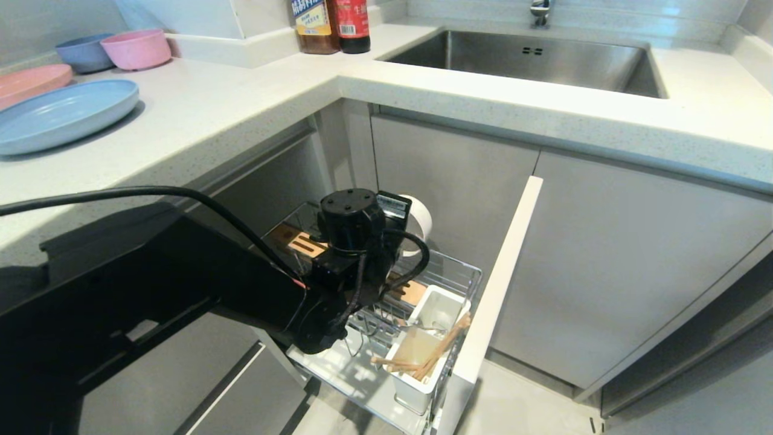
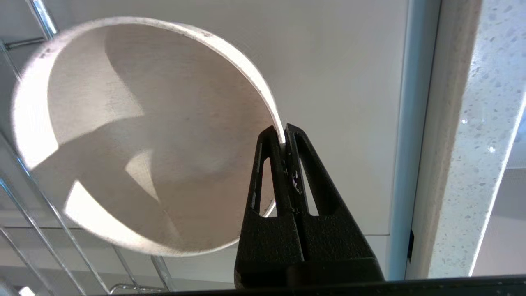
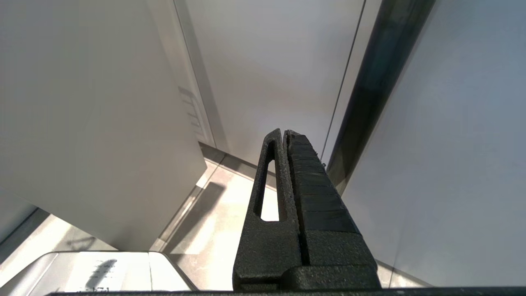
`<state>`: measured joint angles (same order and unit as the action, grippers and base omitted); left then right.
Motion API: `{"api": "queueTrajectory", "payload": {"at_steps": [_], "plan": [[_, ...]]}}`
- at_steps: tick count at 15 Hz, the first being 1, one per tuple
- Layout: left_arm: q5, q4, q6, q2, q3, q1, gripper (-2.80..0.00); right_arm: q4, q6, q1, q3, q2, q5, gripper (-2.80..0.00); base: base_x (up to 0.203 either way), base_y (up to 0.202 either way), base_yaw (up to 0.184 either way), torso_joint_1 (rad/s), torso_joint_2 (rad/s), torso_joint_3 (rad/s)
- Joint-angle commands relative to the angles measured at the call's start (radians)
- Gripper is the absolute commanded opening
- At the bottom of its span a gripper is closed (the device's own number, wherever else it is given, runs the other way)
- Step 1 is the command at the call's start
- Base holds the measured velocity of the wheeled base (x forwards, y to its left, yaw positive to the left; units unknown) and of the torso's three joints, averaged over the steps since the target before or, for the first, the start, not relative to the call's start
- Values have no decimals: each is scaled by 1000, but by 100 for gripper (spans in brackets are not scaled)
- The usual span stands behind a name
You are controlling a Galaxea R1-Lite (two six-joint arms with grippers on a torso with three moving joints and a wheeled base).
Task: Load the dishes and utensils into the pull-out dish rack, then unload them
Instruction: Pick up the bowl and place it in the cupboard
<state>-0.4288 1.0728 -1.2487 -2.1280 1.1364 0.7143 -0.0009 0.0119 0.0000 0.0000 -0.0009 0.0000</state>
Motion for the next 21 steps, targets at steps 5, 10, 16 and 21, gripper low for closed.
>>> {"api": "queueTrajectory", "payload": {"at_steps": [5, 10, 16, 21], "plan": [[-15, -7, -18, 22, -29, 1, -280, 0, 0, 0, 2, 1, 0, -280, 0, 0, 0, 0, 0, 0], [-4, -11, -44, 8, -38, 1, -280, -1, 0, 0, 2, 1, 0, -280, 0, 0, 0, 0, 0, 0], [17, -59, -87, -4, -46, -1, -280, -1, 0, 0, 1, 1, 0, -280, 0, 0, 0, 0, 0, 0], [21, -65, -89, -11, -46, 1, -280, 0, 0, 0, 2, 1, 0, -280, 0, 0, 0, 0, 0, 0]]}}
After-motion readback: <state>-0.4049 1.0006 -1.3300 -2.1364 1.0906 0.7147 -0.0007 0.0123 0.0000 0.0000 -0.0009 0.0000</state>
